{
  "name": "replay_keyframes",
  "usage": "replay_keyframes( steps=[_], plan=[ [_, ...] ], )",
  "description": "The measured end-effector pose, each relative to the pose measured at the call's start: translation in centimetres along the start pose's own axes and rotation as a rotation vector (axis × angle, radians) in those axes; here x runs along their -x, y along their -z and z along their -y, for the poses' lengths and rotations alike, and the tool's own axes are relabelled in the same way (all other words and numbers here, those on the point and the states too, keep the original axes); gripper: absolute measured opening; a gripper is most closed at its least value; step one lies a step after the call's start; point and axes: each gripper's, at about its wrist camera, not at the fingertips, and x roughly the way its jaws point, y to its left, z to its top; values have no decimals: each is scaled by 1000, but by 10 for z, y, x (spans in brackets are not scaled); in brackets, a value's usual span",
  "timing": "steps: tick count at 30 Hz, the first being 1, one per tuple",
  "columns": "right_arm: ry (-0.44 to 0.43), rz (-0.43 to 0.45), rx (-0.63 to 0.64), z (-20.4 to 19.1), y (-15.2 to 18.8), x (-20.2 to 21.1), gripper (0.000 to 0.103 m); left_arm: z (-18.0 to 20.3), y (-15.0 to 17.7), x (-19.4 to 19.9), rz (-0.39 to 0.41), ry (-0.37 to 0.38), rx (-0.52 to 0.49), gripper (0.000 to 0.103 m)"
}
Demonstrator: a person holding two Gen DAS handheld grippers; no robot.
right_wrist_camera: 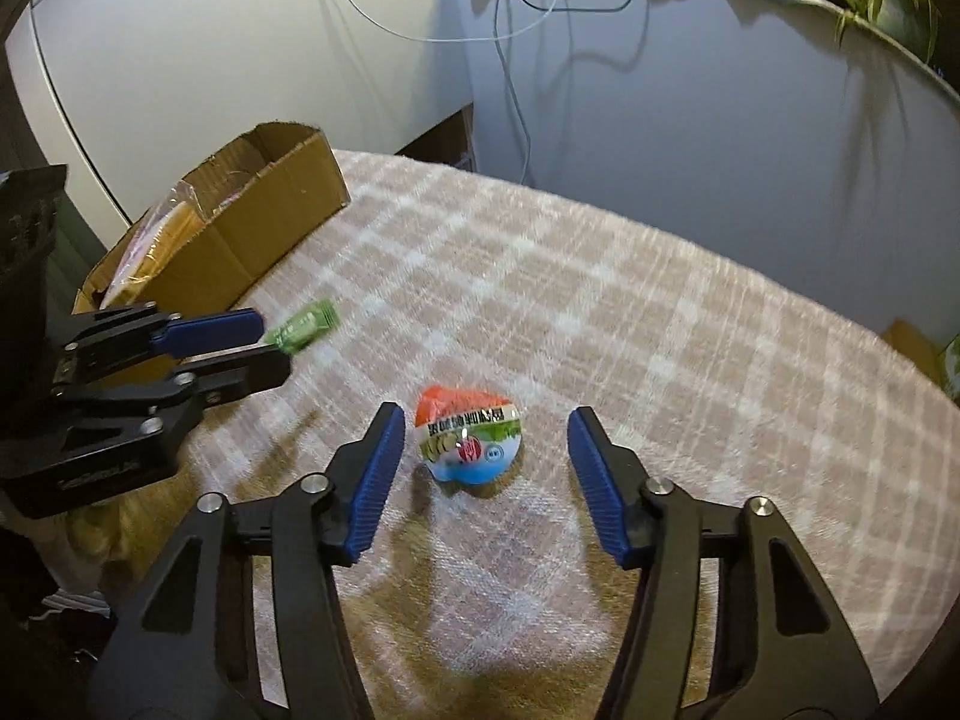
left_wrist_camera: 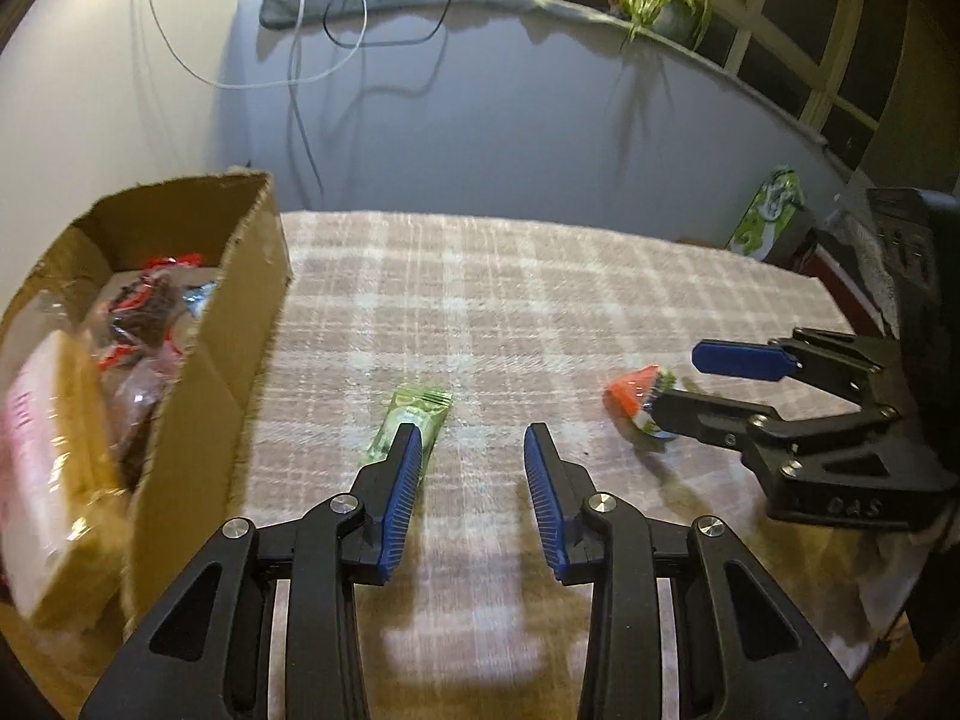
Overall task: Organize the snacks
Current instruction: 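Move both tools back toward the green candy and round red-blue candy, then grasp the green candy with the left tool while the right tool grasps the round red-blue candy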
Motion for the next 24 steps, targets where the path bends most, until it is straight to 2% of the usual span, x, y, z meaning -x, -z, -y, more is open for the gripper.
replay_keyframes(
  steps=[3,9,10,11,13,14,18,24],
  plan=[
    [-12,-8,-15,3,2,-6,53,-2,-3,-13,-28,-30,-11,34],
    [-29,-14,-16,5,4,-16,51,-9,-8,-20,-34,-72,-15,34],
    [-25,-12,-10,4,4,-17,50,-10,-7,-21,-39,-70,-15,33],
    [-19,-10,1,2,3,-17,50,-10,-5,-22,-44,-71,-15,28],
    [-25,-9,4,0,1,-19,46,-10,-2,-20,-35,-81,-23,27],
    [-26,-9,5,0,0,-19,45,-9,-2,-19,-34,-84,-29,21],
    [-26,-6,22,-5,-3,-22,40,-5,1,-19,-30,-100,-55,20],
    [10,-17,77,-16,-4,-25,27,-4,1,-20,-27,-100,-57,19]
  ],
)
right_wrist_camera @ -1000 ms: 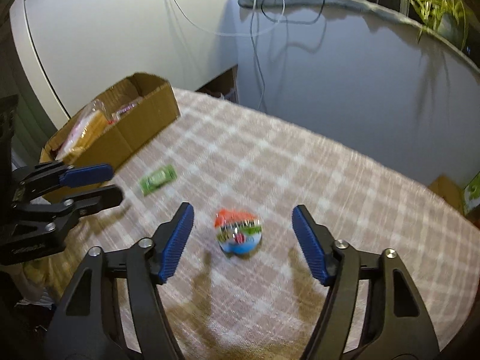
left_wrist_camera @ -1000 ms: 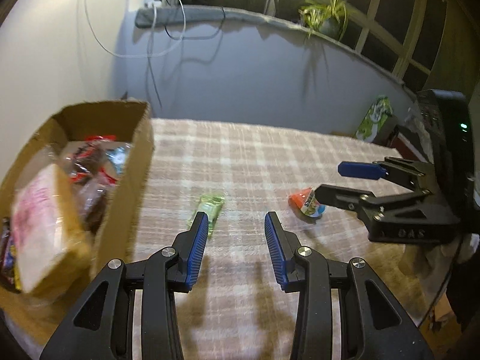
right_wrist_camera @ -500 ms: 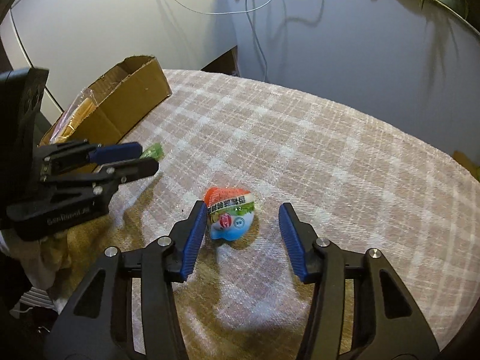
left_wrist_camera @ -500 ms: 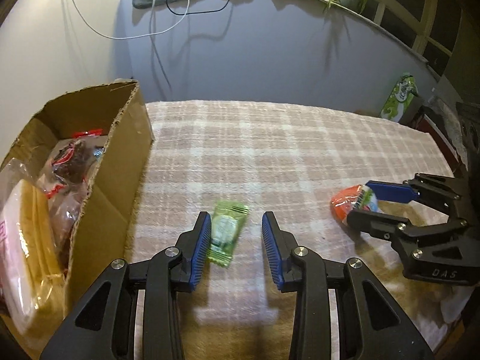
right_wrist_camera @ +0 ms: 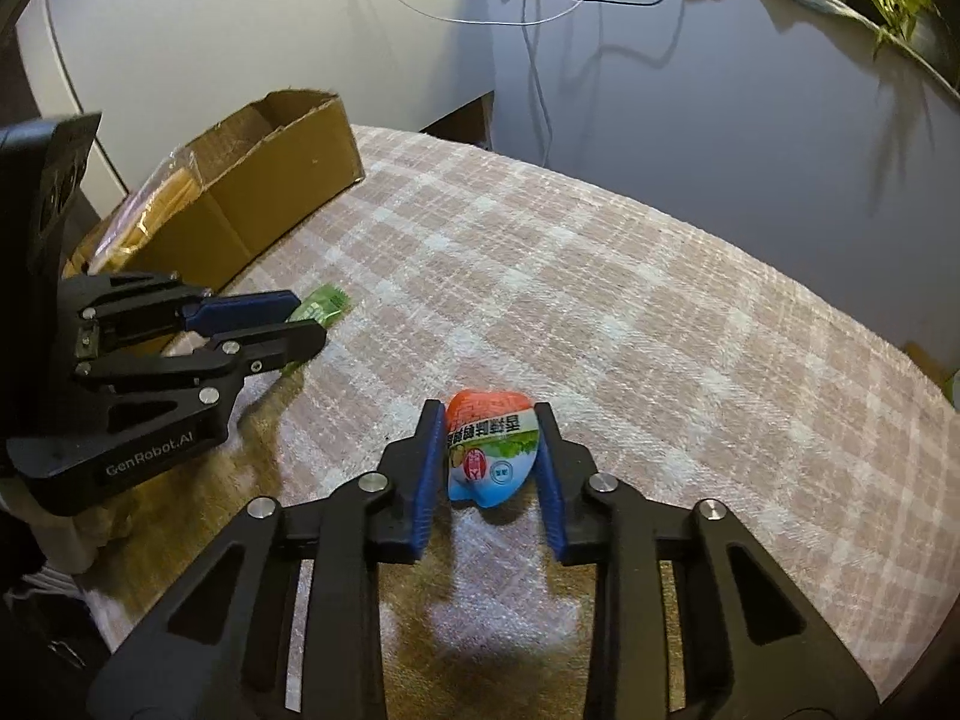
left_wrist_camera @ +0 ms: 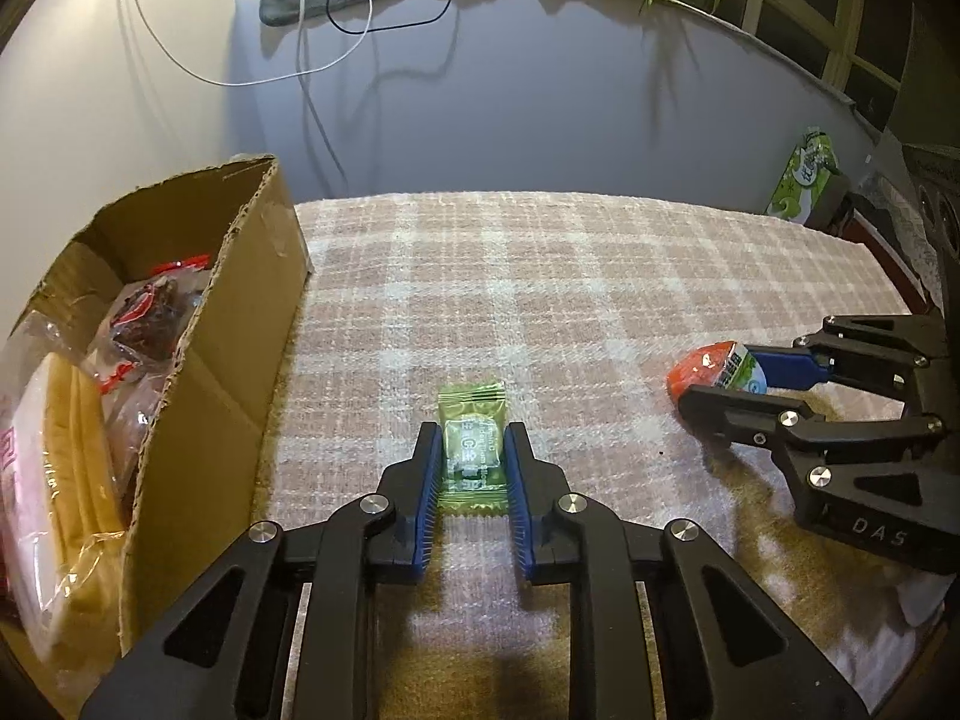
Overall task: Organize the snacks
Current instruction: 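Grasp the green candy with the left tool while the right tool grasps the round red-blue candy, then carry the green candy and round red-blue candy over the box with both tools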
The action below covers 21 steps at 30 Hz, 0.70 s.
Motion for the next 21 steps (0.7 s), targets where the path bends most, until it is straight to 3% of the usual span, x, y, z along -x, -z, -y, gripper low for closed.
replay_keyframes(
  steps=[8,21],
  plan=[
    [10,31,-17,0,3,13,23,-2,3,11,18,32,28,19],
    [17,129,-9,-19,-8,59,23,-16,-2,71,144,47,60,19]
  ],
)
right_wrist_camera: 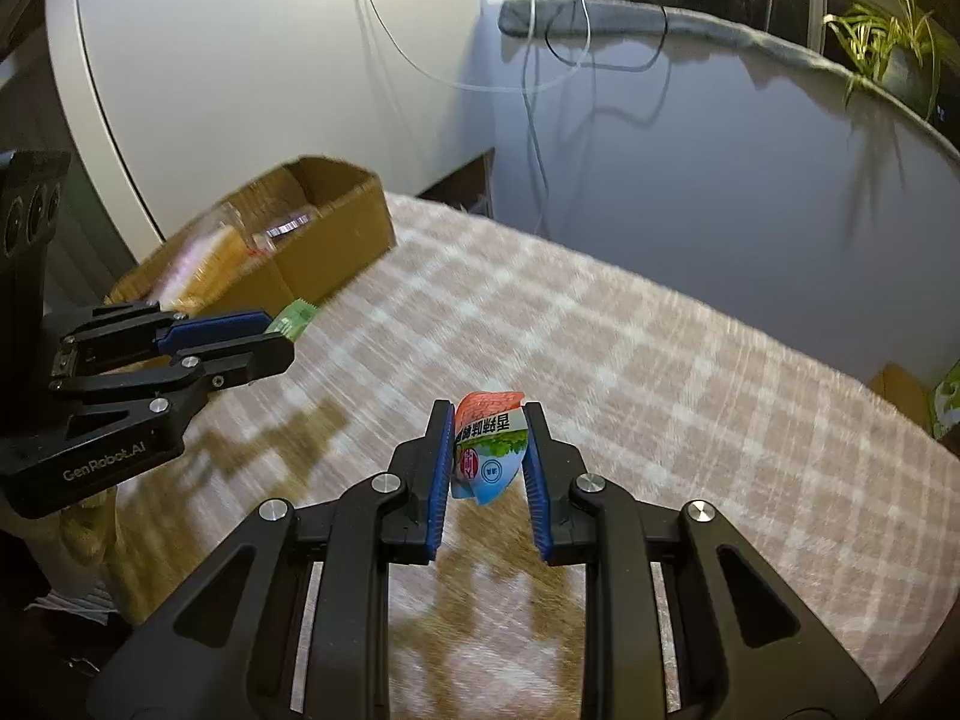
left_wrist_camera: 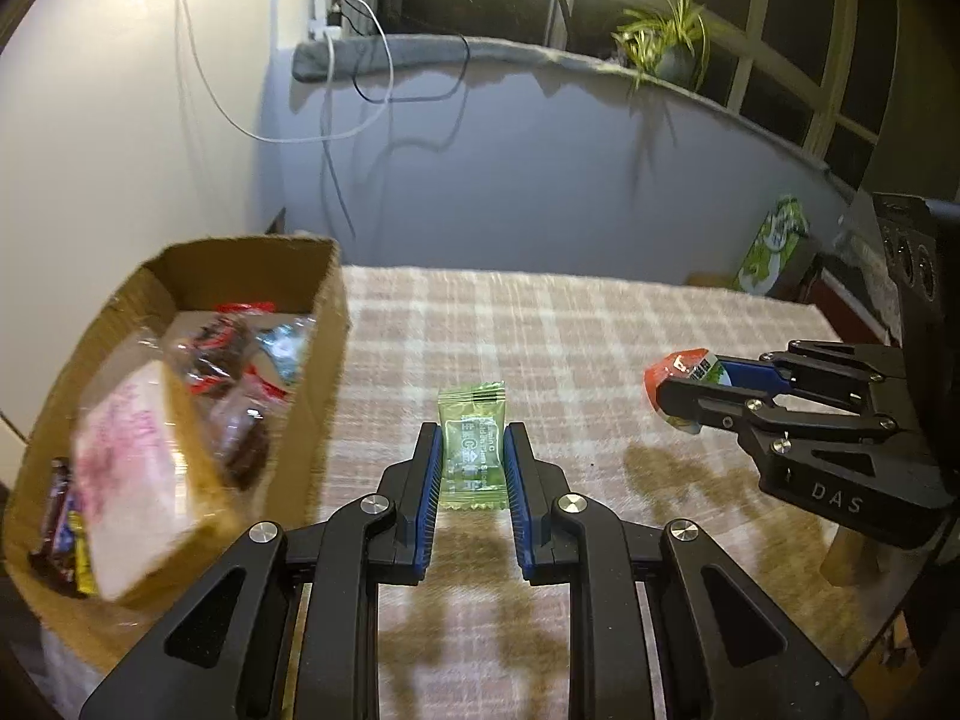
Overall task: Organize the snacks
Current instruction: 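Carry the green candy and round red-blue candy over the box with both tools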
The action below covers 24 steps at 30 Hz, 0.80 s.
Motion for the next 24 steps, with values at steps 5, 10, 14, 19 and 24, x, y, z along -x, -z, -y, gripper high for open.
replay_keyframes(
  steps=[5,10,14,19,24],
  plan=[
    [-12,42,12,-14,-17,11,23,-13,-3,24,52,-18,19,19],
    [-29,76,31,-32,-37,12,23,-35,-6,38,89,-46,49,19],
    [-50,99,46,-50,-54,9,23,-53,-8,47,108,-74,66,19],
    [-87,112,67,-73,-75,-2,23,-76,-14,56,137,-107,93,19],
    [-115,115,93,-95,-95,-17,23,-94,-18,59,151,-131,107,19]
  ],
)
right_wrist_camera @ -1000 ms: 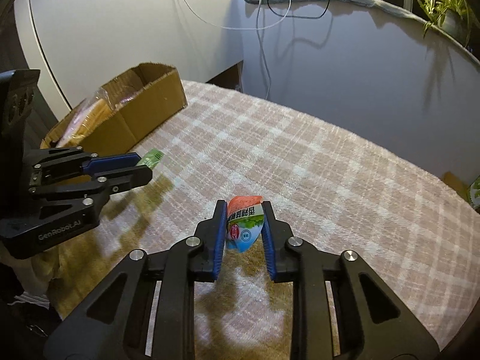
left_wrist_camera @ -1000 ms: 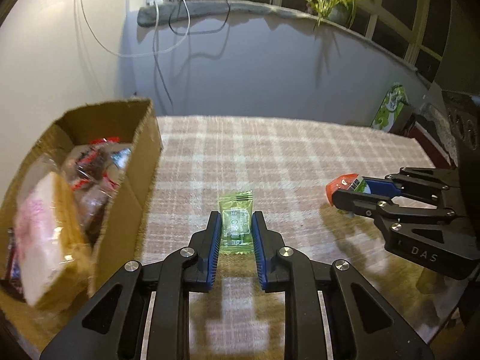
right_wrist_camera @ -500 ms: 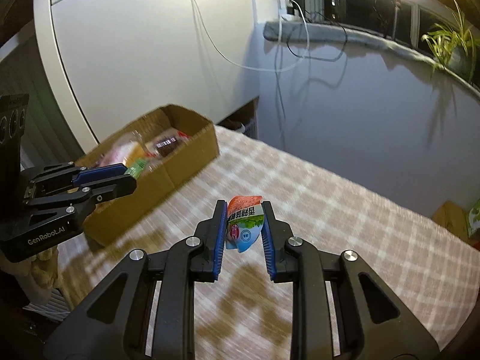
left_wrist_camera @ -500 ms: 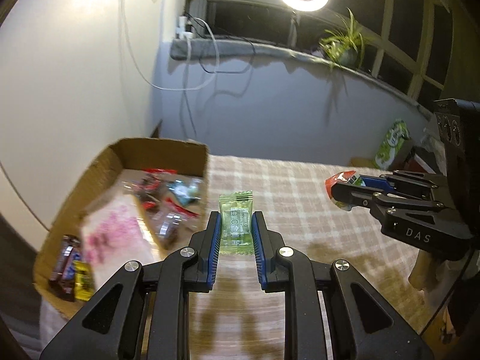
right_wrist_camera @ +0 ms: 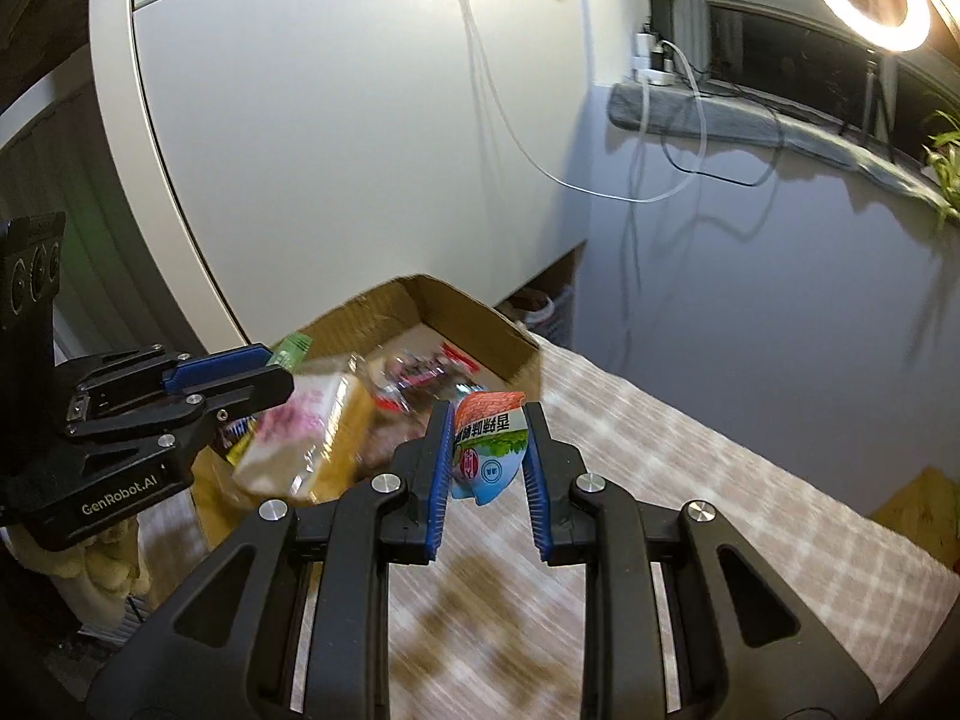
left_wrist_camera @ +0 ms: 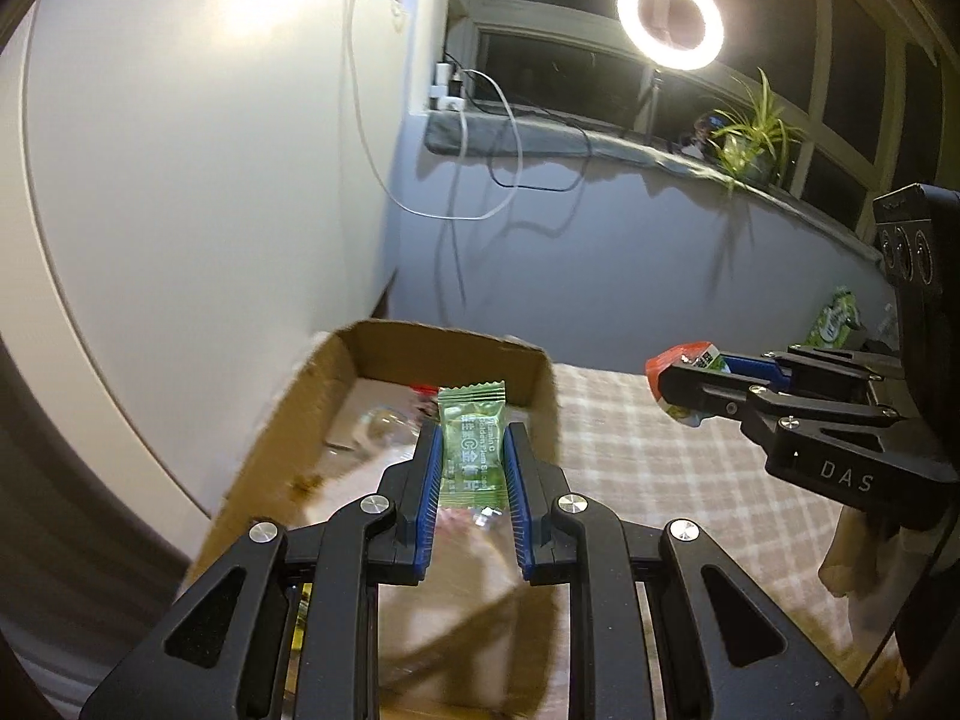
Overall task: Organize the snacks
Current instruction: 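Carry the green candy and round red-blue candy over the box with both tools, then open both tools to drop the green and red-blue candies into the box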
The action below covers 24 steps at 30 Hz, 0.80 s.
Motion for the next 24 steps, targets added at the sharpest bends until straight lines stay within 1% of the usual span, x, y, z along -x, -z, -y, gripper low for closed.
replay_keyframes(
  steps=[5,13,16,23,24],
  plan=[
    [-30,-7,13,-13,-12,-20,23,-17,-4,-6,-3,-17,18,19],
    [-70,-30,26,-24,-23,-51,23,-32,-5,-12,-8,-35,41,19],
    [-81,-35,27,-25,-25,-56,23,-34,-7,-12,-7,-43,44,19],
    [-76,-24,28,-27,-29,-60,24,-39,-8,-12,-6,-60,56,21],
    [-73,-23,29,-27,-29,-60,25,-39,-8,-12,-7,-61,58,21]
  ],
)
